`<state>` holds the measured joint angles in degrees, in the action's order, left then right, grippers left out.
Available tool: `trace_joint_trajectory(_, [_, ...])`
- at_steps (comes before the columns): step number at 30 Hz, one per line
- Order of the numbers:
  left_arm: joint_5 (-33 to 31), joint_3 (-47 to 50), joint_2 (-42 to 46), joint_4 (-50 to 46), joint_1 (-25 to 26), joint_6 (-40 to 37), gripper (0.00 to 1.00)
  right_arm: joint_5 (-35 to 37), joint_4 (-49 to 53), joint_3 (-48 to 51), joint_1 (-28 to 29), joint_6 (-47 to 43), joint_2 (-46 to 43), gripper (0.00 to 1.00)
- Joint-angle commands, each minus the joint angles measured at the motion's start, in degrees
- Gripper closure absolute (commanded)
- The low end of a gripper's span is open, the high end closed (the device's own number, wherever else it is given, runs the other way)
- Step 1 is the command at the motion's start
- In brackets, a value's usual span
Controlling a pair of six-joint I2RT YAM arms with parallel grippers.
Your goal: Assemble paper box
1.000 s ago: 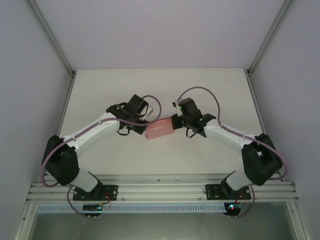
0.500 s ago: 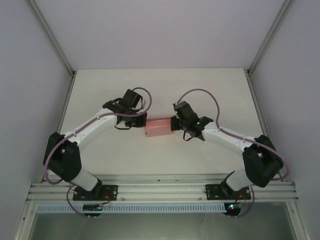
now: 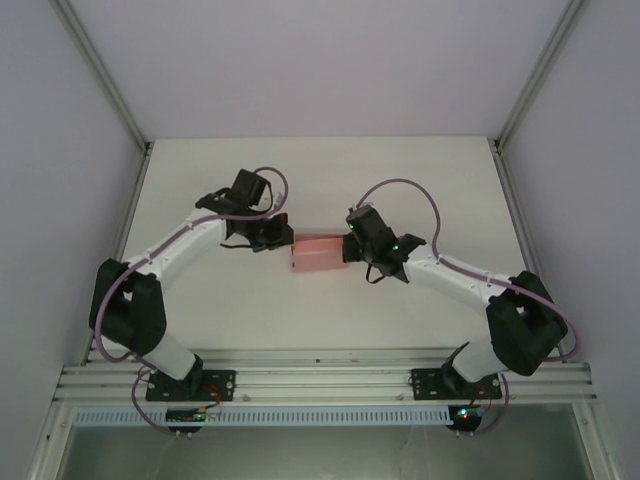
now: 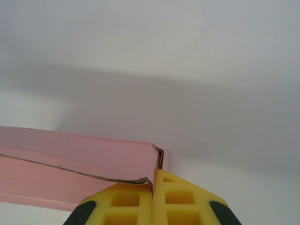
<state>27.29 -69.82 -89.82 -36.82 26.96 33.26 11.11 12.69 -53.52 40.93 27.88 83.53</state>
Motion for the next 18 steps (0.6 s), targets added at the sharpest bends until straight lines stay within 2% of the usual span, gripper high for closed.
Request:
trace_joint_trajectory(1, [1.52,-2.31,-0.52,-0.46,0.03,-1.65,1.0,-3.6,8.32,1.74,1.0,1.06,1.55,1.0])
trace_joint_trajectory(4, [-4.4,-1.69,-1.03,-2.37,1.48,-7.41,1.0,-2.96,6.47,2.38,1.0,0.44,1.3,1.0])
trace_joint_trajectory(9, [-11.76,-0.77,-2.53,-5.01,4.64,-11.63,1.0,-3.43,5.42,2.97,1.02,-0.78,1.29,1.0])
trace_joint_trajectory(12, [-19.64,-1.58,-3.08,-7.89,6.54,-13.57,1.0,-1.54,5.6,2.84,1.08,-1.63,1.11,1.0])
trace_joint_trajectory(15, [-19.42,-0.78,-3.01,-8.17,6.79,-14.17,1.0,-0.53,5.31,3.01,1.3,-2.48,0.95,1.0])
trace_joint_trajectory(18, [-24.32,-1.73,-2.73,-9.59,7.16,-14.44,1.0,-0.06,5.54,2.99,1.39,-2.44,1.02,1.0])
